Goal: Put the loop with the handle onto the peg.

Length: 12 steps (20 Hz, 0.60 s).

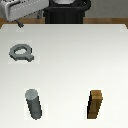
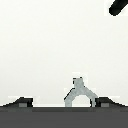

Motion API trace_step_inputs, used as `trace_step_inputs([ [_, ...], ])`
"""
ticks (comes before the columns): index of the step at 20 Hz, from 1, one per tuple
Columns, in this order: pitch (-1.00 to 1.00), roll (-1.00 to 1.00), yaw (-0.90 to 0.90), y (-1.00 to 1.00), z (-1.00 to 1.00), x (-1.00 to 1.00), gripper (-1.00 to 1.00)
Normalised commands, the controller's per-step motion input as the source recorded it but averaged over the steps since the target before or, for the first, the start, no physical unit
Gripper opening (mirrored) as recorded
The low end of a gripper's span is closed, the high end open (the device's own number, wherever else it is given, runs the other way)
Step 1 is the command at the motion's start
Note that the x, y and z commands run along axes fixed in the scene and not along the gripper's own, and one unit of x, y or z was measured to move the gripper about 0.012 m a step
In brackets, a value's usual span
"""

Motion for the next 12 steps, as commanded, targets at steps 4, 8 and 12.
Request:
trace_step_inputs([
  [4,0.0,0.0,0.0,-0.75,0.0,0.25,1.0],
  [8,0.0,0.0,0.0,0.0,-0.25,0.75,1.0],
  [12,0.0,0.0,0.0,0.0,-0.75,-0.25,1.0],
])
